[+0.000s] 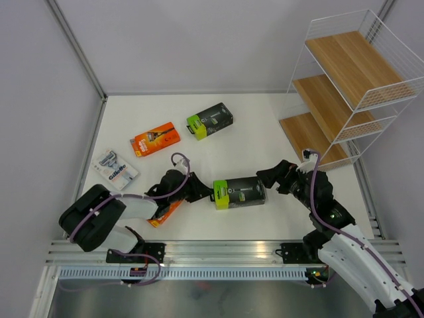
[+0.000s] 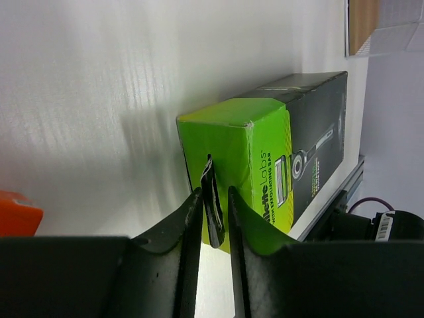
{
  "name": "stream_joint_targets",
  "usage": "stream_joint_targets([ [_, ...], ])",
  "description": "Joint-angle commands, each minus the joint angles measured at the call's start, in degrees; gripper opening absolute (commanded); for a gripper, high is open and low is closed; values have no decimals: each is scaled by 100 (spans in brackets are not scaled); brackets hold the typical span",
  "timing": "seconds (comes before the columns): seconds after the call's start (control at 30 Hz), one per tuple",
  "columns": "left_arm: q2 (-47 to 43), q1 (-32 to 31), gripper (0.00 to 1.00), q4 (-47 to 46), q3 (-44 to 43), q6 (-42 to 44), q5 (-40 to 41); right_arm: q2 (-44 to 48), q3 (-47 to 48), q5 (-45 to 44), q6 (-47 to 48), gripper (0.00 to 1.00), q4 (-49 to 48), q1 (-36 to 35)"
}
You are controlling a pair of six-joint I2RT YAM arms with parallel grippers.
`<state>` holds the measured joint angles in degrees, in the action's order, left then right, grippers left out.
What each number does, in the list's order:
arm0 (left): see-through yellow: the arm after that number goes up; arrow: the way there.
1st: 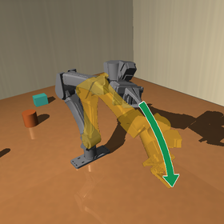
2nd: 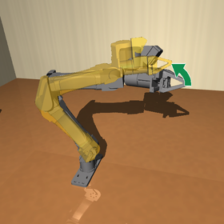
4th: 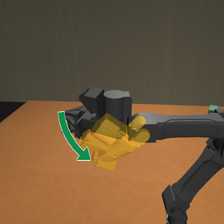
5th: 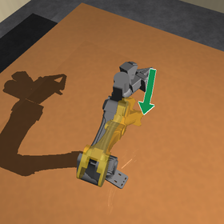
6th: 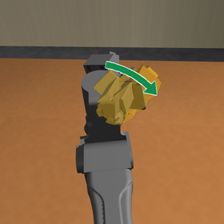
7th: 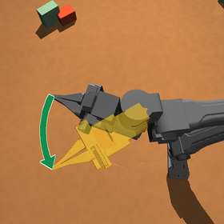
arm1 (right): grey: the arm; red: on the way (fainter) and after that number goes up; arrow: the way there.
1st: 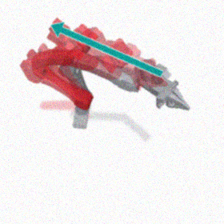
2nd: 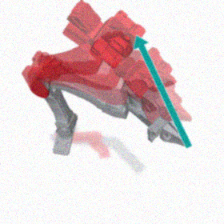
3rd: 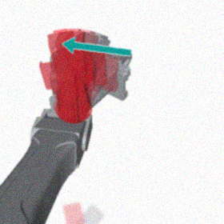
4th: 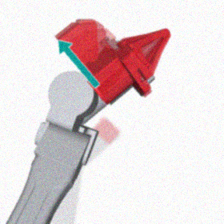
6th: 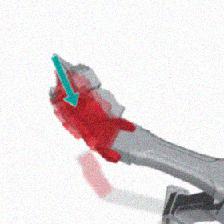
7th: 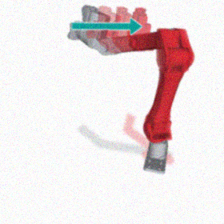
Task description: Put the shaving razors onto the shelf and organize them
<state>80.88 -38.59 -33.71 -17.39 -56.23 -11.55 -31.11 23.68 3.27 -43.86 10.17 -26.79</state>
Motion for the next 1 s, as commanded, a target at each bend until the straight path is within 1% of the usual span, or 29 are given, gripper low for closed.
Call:
stream_joint_targets([
  [0.0,357,9,26,-942,7,33,-251,140,57,25,-115,98,-16,-20],
  [0.07,542,9,24,-1154,7,-55,-348,158,93,-63,-114,98,89,-20],
  [0.1,621,1,23,-1433,25,-107,-374,150,84,-72,-106,98,116,-11],
  [0.13,813,9,21,-1567,77,-238,-418,132,58,-63,-140,98,116,-11],
  [0.2,990,9,19,-1804,95,-336,-497,71,14,16,-185,98,108,-11],
  [0.23,1113,1,13,-1936,113,-362,-515,53,-4,51,-193,98,134,-11],
  [0.3,1210,1,3,-2139,139,-406,-541,-26,22,-150,-202,98,387,-11],
  [0.37,1237,0,2,-2253,139,-424,-559,-79,110,-474,-237,98,887,-11],
  [0.43,1167,0,2,-2236,139,-363,-506,-123,171,-835,-299,98,1161,-11],
  [0.5,940,0,2,-2009,95,-267,-462,-115,128,-837,-395,98,1224,-11],
  [0.53,843,9,2,-1842,60,-127,-366,-88,15,-767,-457,98,1163,-11],
  [0.57,746,9,2,-1397,-44,-47,-313,-53,-65,-740,-509,98,997,-11],
  [0.67,342,0,2,-701,-282,401,-111,44,-372,-678,-641,98,697,-11],
  [0.73,183,0,2,-471,-457,735,-84,44,-513,-643,-694,98,583,-11],
  [0.8,217,-8,2,-443,-546,963,-206,18,-653,-626,-738,98,354,-11],
  [0.87,305,-26,2,-574,-564,982,-417,-87,-742,-565,-756,98,57,-20],
  [0.97,393,-105,2,-715,-511,964,-375,-306,-874,-529,-756,98,-330,-20],
])
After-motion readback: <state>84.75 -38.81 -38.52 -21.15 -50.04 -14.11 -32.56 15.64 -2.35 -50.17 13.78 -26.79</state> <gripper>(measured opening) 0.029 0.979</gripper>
